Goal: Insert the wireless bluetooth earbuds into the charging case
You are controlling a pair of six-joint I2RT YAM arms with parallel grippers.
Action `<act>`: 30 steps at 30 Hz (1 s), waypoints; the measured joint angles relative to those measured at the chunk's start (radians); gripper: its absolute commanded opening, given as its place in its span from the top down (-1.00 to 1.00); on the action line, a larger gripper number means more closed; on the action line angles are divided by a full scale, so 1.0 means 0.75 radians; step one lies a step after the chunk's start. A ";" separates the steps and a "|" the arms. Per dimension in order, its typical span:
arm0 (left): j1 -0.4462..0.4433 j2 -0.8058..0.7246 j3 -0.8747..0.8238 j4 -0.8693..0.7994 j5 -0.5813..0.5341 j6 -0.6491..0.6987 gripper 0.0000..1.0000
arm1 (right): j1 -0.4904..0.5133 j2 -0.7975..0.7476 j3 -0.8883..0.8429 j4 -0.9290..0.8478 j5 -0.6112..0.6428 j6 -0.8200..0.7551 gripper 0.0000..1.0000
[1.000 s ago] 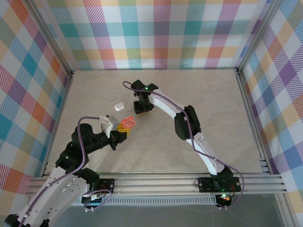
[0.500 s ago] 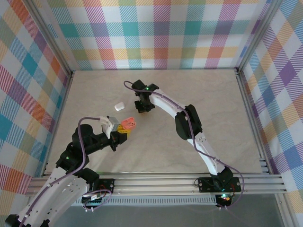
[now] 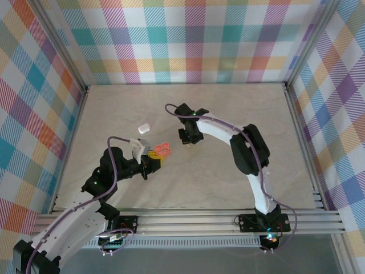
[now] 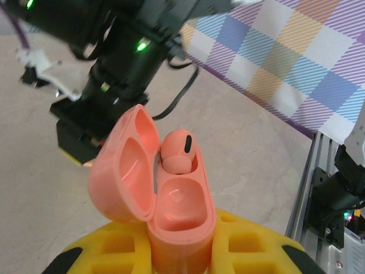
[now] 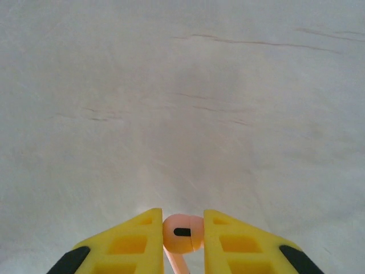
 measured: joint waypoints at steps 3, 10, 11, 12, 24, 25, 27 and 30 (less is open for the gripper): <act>-0.003 0.012 -0.035 0.090 -0.014 0.003 1.00 | -0.015 -0.133 -0.087 0.036 0.025 0.015 0.61; -0.045 0.036 -0.066 0.286 -0.105 0.048 1.00 | -0.014 -0.461 -0.223 0.105 0.069 0.025 0.60; -0.058 0.047 -0.066 0.315 -0.121 0.060 1.00 | -0.012 -0.514 -0.245 0.118 0.074 0.025 0.61; -0.072 0.061 -0.067 0.342 -0.133 0.073 1.00 | -0.009 -0.563 -0.268 0.133 0.078 0.026 0.60; -0.152 0.479 0.043 0.674 -0.249 0.138 1.00 | 0.113 -1.046 -0.511 0.356 0.149 0.055 0.63; -0.159 0.508 0.052 0.706 -0.260 0.134 1.00 | 0.120 -1.073 -0.527 0.383 0.154 0.056 0.64; -0.178 0.558 0.076 0.748 -0.271 0.125 1.00 | 0.134 -1.121 -0.557 0.431 0.155 0.055 0.65; -0.215 0.615 0.111 0.797 -0.284 0.115 1.00 | 0.150 -1.185 -0.630 0.556 0.146 0.041 0.65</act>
